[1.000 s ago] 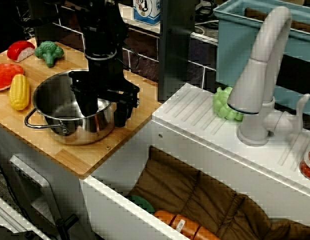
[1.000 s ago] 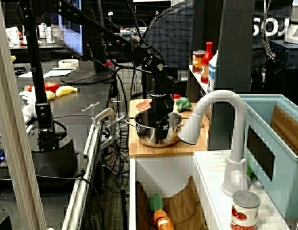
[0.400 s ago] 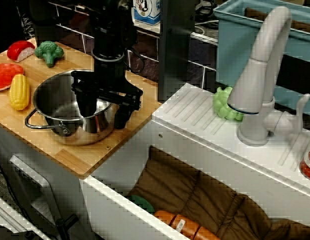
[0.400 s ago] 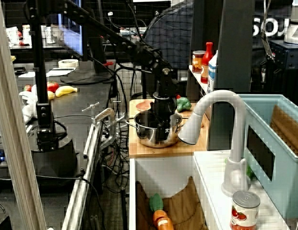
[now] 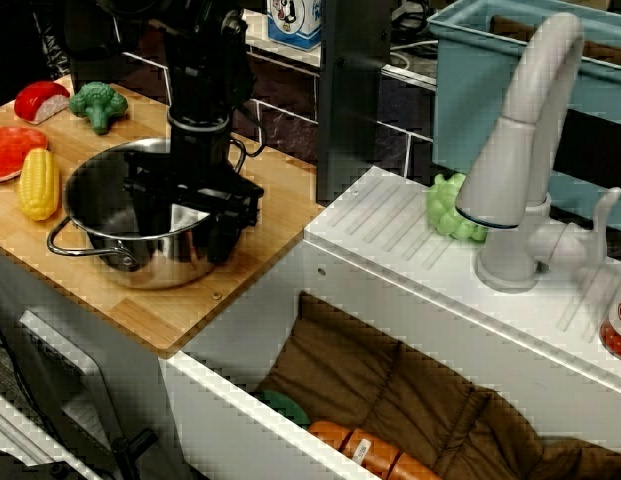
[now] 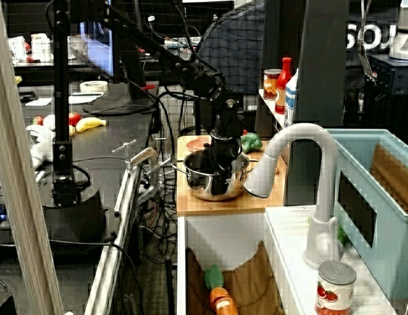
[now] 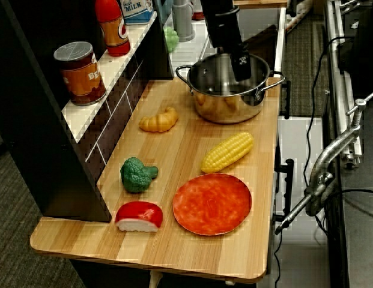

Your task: Lift pot

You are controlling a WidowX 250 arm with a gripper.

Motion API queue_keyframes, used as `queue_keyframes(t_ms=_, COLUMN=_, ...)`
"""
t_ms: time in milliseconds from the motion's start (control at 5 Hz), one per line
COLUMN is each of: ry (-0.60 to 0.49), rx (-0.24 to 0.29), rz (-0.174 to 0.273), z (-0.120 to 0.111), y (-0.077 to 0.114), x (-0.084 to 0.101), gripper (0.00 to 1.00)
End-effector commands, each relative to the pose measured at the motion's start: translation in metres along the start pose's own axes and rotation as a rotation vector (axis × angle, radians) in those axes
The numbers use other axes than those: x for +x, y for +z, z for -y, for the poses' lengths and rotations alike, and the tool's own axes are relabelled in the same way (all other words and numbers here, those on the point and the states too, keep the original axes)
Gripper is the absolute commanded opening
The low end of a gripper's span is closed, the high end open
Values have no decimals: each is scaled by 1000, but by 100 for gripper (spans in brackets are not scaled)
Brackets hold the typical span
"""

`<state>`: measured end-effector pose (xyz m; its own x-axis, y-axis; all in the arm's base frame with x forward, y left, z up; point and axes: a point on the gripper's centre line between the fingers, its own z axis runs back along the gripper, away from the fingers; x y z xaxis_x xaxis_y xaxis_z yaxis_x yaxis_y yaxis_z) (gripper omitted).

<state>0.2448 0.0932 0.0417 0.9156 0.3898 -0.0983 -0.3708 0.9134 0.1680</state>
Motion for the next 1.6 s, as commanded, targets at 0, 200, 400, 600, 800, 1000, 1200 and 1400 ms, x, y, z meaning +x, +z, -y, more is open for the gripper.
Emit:
queue_keyframes(t_ms=0, ry=39, rx=-54, rz=49, z=-9, y=8, x=9, gripper=0)
queue_keyframes(t_ms=200, ry=35, rx=-67, rz=63, z=-8, y=10, x=9, gripper=0)
queue_keyframes(t_ms=400, ry=19, rx=-72, rz=76, z=-6, y=12, x=8, gripper=0)
queue_keyframes(t_ms=600, ry=2, rx=-76, rz=94, z=-3, y=14, x=7, gripper=0)
queue_keyframes(t_ms=800, ry=-24, rx=-64, rz=110, z=1, y=12, x=2, gripper=0)
queue_keyframes(t_ms=1000, ry=-30, rx=-59, rz=119, z=2, y=12, x=1, gripper=0)
queue_keyframes(t_ms=1200, ry=-56, rx=-44, rz=136, z=6, y=13, x=-2, gripper=0)
queue_keyframes(t_ms=1400, ry=-58, rx=-50, rz=150, z=7, y=17, x=-3, gripper=0)
